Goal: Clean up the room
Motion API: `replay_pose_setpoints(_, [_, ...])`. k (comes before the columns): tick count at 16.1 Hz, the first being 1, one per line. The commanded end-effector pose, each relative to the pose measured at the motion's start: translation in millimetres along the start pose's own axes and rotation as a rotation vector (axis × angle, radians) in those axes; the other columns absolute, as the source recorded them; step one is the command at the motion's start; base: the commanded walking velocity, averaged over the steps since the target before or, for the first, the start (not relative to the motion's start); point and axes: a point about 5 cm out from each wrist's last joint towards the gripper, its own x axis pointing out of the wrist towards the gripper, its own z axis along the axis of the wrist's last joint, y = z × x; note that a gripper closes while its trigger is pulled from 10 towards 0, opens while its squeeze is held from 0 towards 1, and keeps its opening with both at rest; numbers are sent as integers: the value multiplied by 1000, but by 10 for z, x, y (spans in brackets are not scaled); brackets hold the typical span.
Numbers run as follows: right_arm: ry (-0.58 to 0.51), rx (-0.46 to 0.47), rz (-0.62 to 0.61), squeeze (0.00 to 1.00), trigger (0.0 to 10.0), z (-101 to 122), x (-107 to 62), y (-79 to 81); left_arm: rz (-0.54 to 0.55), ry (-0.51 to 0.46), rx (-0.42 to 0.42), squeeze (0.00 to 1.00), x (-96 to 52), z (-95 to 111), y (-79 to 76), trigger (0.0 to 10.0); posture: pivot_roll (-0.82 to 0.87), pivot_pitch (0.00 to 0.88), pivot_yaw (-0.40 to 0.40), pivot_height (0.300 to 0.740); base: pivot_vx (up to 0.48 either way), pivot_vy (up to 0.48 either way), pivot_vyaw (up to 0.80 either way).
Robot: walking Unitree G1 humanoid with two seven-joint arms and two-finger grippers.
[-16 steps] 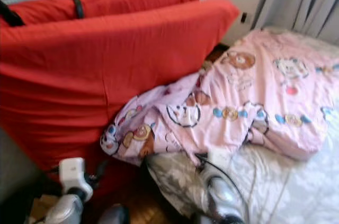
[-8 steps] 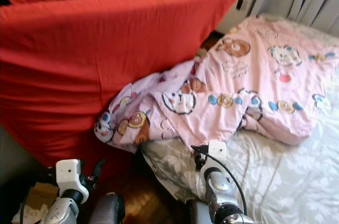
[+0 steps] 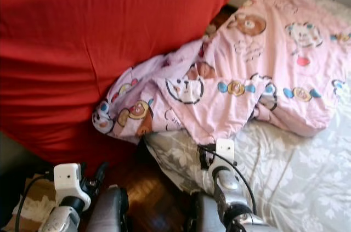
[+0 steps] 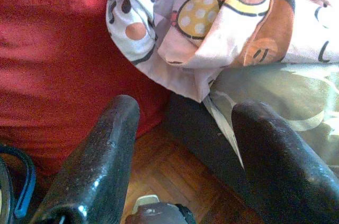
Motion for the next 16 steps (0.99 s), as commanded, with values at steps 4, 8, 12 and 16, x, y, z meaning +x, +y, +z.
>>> replay_pose_setpoints(4, [33, -1, -11, 0, 10000, -65, -14, -26, 3, 28, -15, 0, -42, -48, -9, 10000, 174, 318, -83, 624, 0, 0, 0])
replay_pose_setpoints(8, [33, -1, -11, 0, 10000, -65, -14, -26, 3, 28, -15, 0, -42, -48, -9, 10000, 174, 318, -83, 624, 0, 0, 0])
replay_pose_setpoints(12, [33, -1, -11, 0, 10000, -65, -14, -26, 3, 28, -15, 0, -42, -48, -9, 10000, 174, 318, -83, 624, 0, 0, 0])
replay_pose_setpoints(16, [31, 1, -11, 0, 10000, -50, -8, -23, 3, 31, -16, 0, -56, -9, -19, 10000, 177, 330, -85, 624, 0, 0, 0])
